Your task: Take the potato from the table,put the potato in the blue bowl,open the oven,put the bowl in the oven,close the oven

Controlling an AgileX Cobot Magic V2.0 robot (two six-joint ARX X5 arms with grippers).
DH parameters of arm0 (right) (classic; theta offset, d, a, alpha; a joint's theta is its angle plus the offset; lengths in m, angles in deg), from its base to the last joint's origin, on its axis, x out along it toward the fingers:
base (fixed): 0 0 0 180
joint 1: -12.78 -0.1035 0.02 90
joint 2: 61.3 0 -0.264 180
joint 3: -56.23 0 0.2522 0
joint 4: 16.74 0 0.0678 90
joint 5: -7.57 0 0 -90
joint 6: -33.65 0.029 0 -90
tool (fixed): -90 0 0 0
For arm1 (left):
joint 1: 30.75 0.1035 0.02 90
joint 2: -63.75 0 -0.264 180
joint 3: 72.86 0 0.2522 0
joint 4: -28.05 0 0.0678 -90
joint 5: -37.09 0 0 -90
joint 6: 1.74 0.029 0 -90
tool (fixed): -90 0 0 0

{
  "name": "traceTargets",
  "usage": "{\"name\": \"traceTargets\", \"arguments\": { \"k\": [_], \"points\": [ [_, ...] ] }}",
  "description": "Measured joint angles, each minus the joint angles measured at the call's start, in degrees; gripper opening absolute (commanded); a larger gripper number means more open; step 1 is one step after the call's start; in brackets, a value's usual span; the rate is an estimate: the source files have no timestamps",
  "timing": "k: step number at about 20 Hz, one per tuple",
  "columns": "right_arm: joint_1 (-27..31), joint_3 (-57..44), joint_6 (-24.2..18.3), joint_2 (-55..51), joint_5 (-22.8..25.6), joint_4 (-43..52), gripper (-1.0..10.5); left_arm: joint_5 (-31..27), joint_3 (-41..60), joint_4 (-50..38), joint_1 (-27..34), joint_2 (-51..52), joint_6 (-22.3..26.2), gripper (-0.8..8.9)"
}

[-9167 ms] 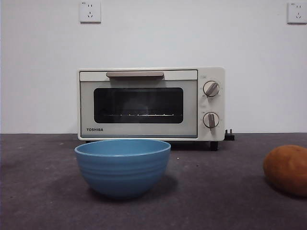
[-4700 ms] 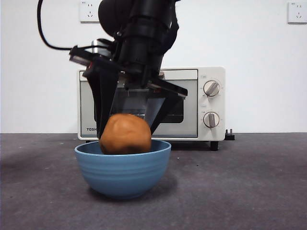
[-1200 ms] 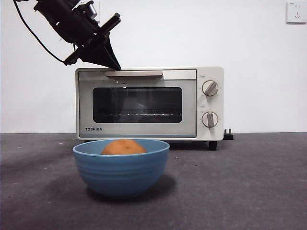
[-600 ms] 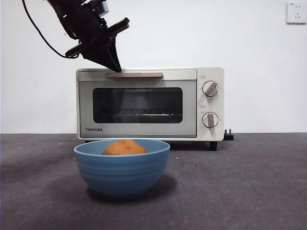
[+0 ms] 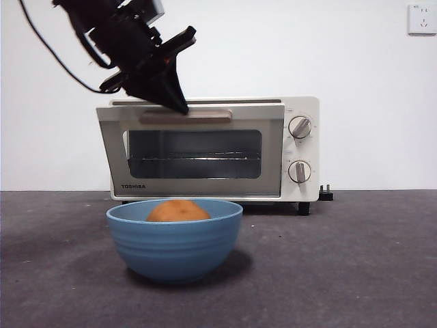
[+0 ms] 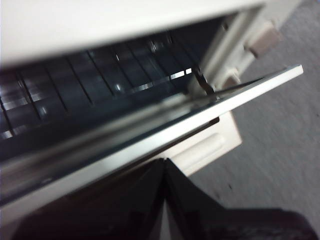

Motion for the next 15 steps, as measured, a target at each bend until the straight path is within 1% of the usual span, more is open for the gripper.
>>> {"name": "traceTargets", "arguments": {
  "k": [4,5,7,9,15],
  "points": [
    [0.0,0.0,1.5,-2.3,0.0,0.1,0.0,-0.3,12.5,-3.3,-0.6,5.3,-1.6,-0.06],
    [0.0,0.0,1.9,-2.2,0.0,0.2,0.0,-1.1,15.1,-3.4,-0.7,5.7,-2.2,-0.06],
    [0.0,0.0,2.3,-2.0,0.0,0.2,0.0,-4.4,19.8,-3.1,-0.3,5.1,-3.0,-0.06],
    [0.0,0.0,2.5,-1.9,0.0,0.2,0.0,-5.2,20.8,-2.4,0.8,4.3,-3.4,-0.06],
    [0.0,0.0,2.7,-1.9,0.0,-0.1,0.0,-5.2,20.8,-2.6,0.8,4.7,-3.4,-0.06]
  ]
}}
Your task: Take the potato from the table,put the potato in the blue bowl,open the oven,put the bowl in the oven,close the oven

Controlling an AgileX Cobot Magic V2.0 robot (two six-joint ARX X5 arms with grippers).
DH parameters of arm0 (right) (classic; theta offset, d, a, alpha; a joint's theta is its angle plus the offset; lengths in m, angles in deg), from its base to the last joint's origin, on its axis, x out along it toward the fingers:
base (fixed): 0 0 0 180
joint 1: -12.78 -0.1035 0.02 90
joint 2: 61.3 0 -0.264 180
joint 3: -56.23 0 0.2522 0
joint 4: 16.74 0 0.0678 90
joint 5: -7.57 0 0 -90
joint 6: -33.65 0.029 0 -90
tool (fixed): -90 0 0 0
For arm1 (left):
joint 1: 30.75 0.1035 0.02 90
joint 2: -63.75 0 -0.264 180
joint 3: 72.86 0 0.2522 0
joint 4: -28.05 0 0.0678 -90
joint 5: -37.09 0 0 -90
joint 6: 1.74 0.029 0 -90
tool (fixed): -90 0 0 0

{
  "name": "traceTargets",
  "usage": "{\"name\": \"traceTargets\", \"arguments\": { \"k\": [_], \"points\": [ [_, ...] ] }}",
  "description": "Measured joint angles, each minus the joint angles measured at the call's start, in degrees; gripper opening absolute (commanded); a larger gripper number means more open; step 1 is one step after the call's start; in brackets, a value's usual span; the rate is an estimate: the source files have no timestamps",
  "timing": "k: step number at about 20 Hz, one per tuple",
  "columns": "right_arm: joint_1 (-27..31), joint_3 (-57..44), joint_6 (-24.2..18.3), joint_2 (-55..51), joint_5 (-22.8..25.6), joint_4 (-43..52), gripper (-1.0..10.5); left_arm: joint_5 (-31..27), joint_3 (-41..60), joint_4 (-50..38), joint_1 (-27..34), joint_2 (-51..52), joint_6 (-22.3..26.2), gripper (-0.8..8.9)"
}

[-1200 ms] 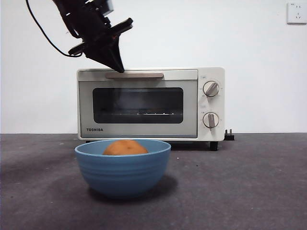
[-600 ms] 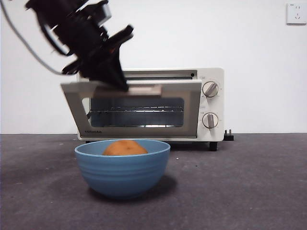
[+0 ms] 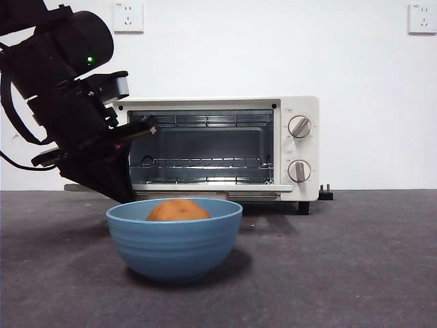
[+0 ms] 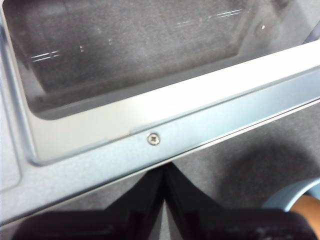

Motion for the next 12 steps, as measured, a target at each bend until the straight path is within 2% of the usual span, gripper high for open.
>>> {"name": "traceTargets", "arguments": {
  "k": [3,6,10,12],
  "points": [
    [0.0,0.0,0.0,0.0,0.0,-1.0,0.0,-0.6,-0.1,2.0,0.0,0.1,0.6,-0.06],
    [0.0,0.0,0.0,0.0,0.0,-1.0,0.0,0.0,-0.5,5.9,0.0,1.7,3.3,-0.06],
    [0.0,0.0,0.0,0.6,-0.1,-1.9,0.0,0.0,-0.5,14.1,0.0,9.4,6.1,-0.06],
    [0.0,0.0,0.0,1.9,-2.6,-3.0,0.0,0.3,-0.6,19.6,0.0,15.1,6.4,-0.06]
  ]
}}
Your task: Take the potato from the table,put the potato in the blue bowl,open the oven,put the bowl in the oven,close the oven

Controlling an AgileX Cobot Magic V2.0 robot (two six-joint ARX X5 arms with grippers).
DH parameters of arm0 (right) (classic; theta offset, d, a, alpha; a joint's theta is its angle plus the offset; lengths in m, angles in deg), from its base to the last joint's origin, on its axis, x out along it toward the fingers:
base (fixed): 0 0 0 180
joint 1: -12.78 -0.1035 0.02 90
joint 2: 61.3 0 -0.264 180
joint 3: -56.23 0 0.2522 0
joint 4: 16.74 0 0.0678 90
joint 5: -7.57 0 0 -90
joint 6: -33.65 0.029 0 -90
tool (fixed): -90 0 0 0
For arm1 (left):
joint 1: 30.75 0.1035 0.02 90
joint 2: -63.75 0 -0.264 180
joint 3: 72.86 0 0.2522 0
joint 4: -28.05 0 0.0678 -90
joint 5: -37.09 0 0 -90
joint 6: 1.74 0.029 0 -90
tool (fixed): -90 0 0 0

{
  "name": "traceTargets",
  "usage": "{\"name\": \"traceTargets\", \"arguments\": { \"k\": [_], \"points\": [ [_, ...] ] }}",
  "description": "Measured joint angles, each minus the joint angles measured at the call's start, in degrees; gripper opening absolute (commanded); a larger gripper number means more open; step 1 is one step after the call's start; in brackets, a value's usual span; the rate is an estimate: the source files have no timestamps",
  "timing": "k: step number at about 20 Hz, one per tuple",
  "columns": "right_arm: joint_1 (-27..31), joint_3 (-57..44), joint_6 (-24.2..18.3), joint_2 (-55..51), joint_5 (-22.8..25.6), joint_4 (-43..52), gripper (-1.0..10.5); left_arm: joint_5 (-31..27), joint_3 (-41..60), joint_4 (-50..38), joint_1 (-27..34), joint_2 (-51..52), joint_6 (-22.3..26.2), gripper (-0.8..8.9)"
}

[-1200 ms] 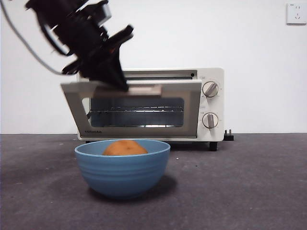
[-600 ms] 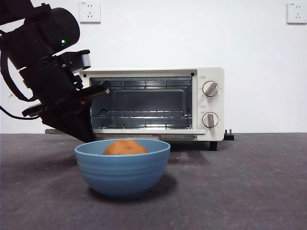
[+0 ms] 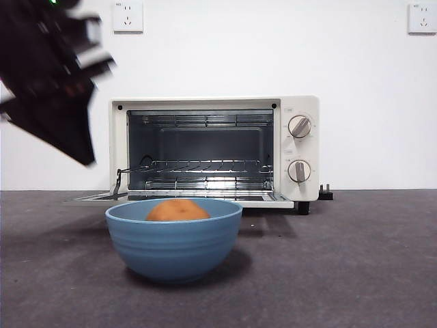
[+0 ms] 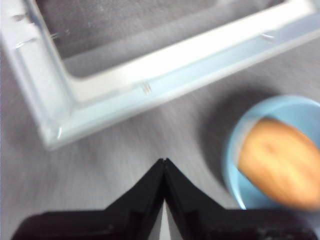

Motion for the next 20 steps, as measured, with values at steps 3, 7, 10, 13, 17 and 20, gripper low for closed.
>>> {"name": "traceTargets", "arguments": {
  "k": [3,7,10,13,17,20],
  "points": [
    [-0.1,0.0,0.5,2.8,-3.3,0.6,0.0,0.1,-0.2,8.9,0.0,9.5,0.3,-0.06],
    [-4.2,0.0,2.2,5.2,-3.1,3.5,0.0,0.1,-0.2,18.7,0.0,20.1,0.3,-0.06],
    [-10.9,0.0,5.4,7.9,-0.1,8.7,0.0,1.2,-0.2,24.0,0.0,25.4,0.3,-0.06],
    [-20.3,0.0,9.2,13.0,6.1,13.7,0.0,3.2,-0.2,29.0,0.0,28.2,0.1,-0.06],
    [-31.9,0.0,13.3,23.3,12.1,19.9,0.1,3.6,-0.2,34.1,0.0,29.3,0.1,-0.05],
    [-37.5,0.0,17.5,32.7,13.2,26.4,2.0,4.2,-0.2,35.8,0.0,30.3,0.1,-0.05]
  ]
}}
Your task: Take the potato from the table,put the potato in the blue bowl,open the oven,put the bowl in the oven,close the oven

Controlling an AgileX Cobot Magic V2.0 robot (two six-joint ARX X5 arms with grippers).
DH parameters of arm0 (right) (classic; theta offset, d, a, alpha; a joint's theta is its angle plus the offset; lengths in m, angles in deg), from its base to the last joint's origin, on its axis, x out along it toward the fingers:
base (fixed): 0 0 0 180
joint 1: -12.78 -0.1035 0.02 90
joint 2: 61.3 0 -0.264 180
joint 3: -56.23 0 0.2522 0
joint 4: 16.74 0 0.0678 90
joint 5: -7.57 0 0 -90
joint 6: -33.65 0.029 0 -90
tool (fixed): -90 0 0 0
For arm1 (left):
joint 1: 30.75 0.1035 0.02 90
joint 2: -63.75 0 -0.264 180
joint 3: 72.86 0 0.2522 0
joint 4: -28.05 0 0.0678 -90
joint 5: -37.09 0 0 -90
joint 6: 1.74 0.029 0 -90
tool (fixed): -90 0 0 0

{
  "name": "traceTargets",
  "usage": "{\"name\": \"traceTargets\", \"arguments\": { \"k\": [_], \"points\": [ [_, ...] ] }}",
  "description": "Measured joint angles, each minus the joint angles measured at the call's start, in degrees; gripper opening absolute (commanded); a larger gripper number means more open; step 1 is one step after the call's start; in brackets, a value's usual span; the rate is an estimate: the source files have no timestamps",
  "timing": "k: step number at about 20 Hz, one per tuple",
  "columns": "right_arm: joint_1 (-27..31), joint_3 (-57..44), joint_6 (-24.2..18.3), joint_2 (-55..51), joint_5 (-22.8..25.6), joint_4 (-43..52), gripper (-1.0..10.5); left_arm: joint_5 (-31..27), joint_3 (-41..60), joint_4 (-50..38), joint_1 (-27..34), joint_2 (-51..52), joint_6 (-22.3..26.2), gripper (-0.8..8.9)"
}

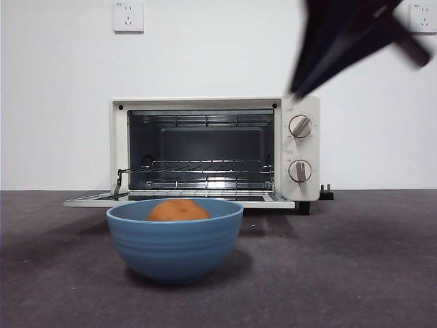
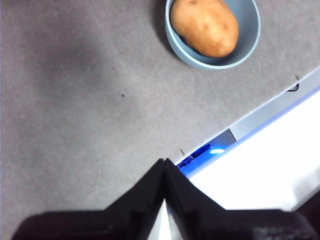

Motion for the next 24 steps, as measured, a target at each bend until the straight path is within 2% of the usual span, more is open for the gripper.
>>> {"name": "traceTargets", "arguments": {
  "k": [2,10,13,15,19,22,24],
  "points": [
    [-1.3,0.0,3.2,5.3,0.0,3.5,3.2,0.0,0.0,0.2,0.0,1.2,0.0,-0.05],
    [-4.3,0.0,10.1,18.7,0.3,11.1,3.1,0.0,0.0,0.8,0.0,4.3,0.0,-0.05],
    [-5.2,0.0,12.2,20.1,5.5,11.3,3.0,0.0,0.0,0.7,0.0,4.3,0.0,-0.05],
    [-5.3,0.0,13.2,20.1,7.0,11.2,2.1,0.0,0.0,0.7,0.0,4.3,0.2,-0.05],
    [-5.2,0.0,13.6,20.7,7.8,11.3,1.8,0.0,0.0,-0.4,0.0,4.2,0.3,-0.05],
    [-5.3,0.0,13.6,23.3,7.8,11.5,-0.1,0.0,0.0,-2.0,0.0,4.2,0.3,-0.06],
    [-5.3,0.0,13.6,23.5,7.5,11.6,-0.1,0.0,0.0,-2.0,0.0,4.2,0.3,-0.05]
  ]
}}
